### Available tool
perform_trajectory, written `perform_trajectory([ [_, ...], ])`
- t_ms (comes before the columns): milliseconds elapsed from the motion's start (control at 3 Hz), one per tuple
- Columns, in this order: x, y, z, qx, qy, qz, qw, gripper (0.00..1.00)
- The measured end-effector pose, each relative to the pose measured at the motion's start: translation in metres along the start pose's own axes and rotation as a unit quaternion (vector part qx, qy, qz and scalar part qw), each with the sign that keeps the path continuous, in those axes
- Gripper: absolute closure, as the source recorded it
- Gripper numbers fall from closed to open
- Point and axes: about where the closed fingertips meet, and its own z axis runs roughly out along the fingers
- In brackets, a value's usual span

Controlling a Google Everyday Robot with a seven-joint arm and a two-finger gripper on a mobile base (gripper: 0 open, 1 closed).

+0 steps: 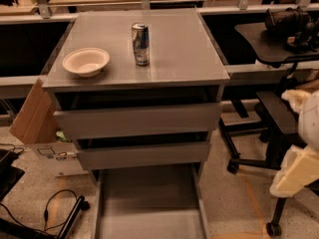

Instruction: Close bottom drawer

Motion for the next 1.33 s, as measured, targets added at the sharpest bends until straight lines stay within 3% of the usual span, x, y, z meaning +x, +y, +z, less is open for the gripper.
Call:
perform_trajectory([
  [333, 0.03, 0.037, 0.064, -0.012, -0.006, 0.011, 0.9998, 0.0],
  [667, 0.062, 0.074, 0.154, -0.043, 0.001, 0.026, 0.9987, 0.0],
  [1000, 0.084, 0.095, 0.226, -0.057, 0.002, 0.045, 0.9974, 0.0],
  [1333, 0.084, 0.095, 0.226, -0.057, 0.002, 0.044, 0.9974, 0.0],
])
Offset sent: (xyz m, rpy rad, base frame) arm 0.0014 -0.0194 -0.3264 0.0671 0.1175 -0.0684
